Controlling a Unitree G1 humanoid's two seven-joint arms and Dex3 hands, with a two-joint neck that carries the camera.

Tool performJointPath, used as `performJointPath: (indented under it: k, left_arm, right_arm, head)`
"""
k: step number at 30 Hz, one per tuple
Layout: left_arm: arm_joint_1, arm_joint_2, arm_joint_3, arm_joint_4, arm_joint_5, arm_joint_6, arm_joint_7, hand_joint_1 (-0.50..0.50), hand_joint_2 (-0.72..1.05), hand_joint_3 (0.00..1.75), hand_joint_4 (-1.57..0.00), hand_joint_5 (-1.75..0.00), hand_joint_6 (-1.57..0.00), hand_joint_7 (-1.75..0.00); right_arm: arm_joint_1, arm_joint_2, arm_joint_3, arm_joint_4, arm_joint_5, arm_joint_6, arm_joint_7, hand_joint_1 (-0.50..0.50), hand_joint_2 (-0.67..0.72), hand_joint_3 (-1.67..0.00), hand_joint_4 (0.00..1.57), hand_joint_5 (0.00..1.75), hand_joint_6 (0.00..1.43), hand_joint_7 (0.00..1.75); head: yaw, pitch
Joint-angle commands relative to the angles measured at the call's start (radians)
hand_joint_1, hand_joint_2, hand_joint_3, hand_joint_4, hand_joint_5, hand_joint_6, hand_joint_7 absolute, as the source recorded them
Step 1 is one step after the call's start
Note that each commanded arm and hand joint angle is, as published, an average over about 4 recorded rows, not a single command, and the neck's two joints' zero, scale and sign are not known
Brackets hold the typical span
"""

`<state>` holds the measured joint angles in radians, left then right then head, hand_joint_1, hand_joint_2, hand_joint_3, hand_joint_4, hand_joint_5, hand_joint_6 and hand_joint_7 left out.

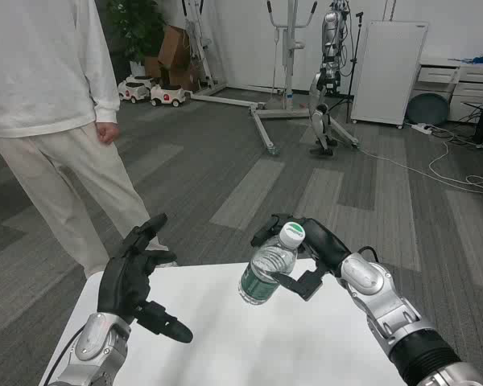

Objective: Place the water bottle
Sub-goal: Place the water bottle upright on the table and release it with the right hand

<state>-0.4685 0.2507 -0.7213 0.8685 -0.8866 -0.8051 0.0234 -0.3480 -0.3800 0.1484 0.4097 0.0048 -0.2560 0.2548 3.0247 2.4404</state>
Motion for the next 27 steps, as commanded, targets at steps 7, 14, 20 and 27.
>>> performJointPath:
  k: [7, 14, 20, 27]
  left_arm:
    - [0.001, 0.015, 0.013, 0.003, 0.001, -0.005, 0.003, -0.5, -0.55, 0.09, 0.0, -1.75, 0.0, -0.4]
    - [0.001, 0.015, 0.013, 0.003, 0.001, -0.005, 0.003, -0.5, -0.55, 0.09, 0.0, -1.75, 0.0, -0.4]
    - [0.001, 0.015, 0.013, 0.003, 0.001, -0.005, 0.003, -0.5, -0.55, 0.09, 0.0, -1.75, 0.0, -0.4]
    - [0.001, 0.015, 0.013, 0.003, 0.001, -0.005, 0.003, -0.5, -0.55, 0.09, 0.0, -1.75, 0.0, -0.37]
  right_arm:
    - [-0.006, -0.016, -0.033, -0.023, 0.017, -0.003, -0.005, -0.17, -0.64, -1.51, 1.48, 1.36, 1.37, 1.26]
    - [-0.006, -0.016, -0.033, -0.023, 0.017, -0.003, -0.005, -0.17, -0.6, -1.51, 1.48, 1.36, 1.37, 1.26]
    - [-0.005, -0.016, -0.033, -0.025, 0.017, -0.003, -0.005, -0.17, -0.62, -1.51, 1.48, 1.36, 1.37, 1.26]
    - [-0.002, -0.018, -0.038, -0.024, 0.017, -0.003, -0.004, -0.17, -0.6, -1.51, 1.48, 1.36, 1.37, 1.26]
  head:
    - [-0.002, 0.0]
    - [-0.003, -0.002]
    - [-0.004, -0.003]
    - [-0.004, -0.004]
